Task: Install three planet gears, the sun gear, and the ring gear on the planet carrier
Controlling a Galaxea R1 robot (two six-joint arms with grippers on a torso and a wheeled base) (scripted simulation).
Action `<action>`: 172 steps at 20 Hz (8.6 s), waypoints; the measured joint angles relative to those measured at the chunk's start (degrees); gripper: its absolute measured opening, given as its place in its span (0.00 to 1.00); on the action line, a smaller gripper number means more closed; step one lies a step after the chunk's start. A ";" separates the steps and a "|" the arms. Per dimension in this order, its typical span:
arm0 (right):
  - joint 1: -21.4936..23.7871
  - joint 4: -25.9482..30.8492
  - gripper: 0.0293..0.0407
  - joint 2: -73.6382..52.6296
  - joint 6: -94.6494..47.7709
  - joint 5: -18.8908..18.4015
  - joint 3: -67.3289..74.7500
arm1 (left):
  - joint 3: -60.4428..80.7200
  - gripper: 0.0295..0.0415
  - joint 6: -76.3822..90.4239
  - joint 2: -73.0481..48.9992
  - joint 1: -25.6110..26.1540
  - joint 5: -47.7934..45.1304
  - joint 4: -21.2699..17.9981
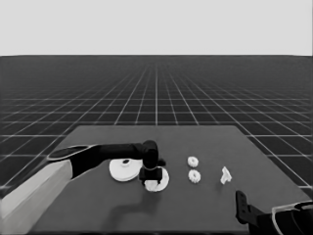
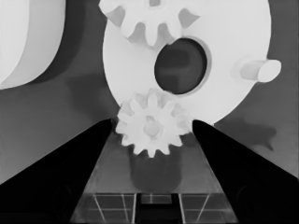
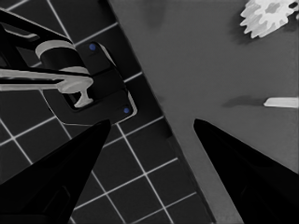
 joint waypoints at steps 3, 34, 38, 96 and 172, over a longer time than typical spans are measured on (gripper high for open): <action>0.00 0.00 0.81 0.00 0.00 0.00 0.00 | -0.01 0.74 0.00 0.00 0.01 -0.01 0.01; 22.58 32.67 0.81 49.79 30.76 -16.34 -77.21 | 61.81 0.75 104.11 -69.07 -30.03 -49.09 -2.75; 22.37 33.31 0.81 53.35 28.84 -16.50 -85.03 | 61.82 0.75 104.13 -69.09 -30.03 -49.10 -2.75; 11.91 21.28 0.81 67.95 56.13 -17.02 -73.39 | 61.82 0.75 104.14 -69.09 -30.03 -49.10 -2.75; 14.94 24.94 0.14 76.98 55.87 -17.61 -84.15 | 61.82 0.75 104.14 -69.09 -30.03 -49.10 -2.75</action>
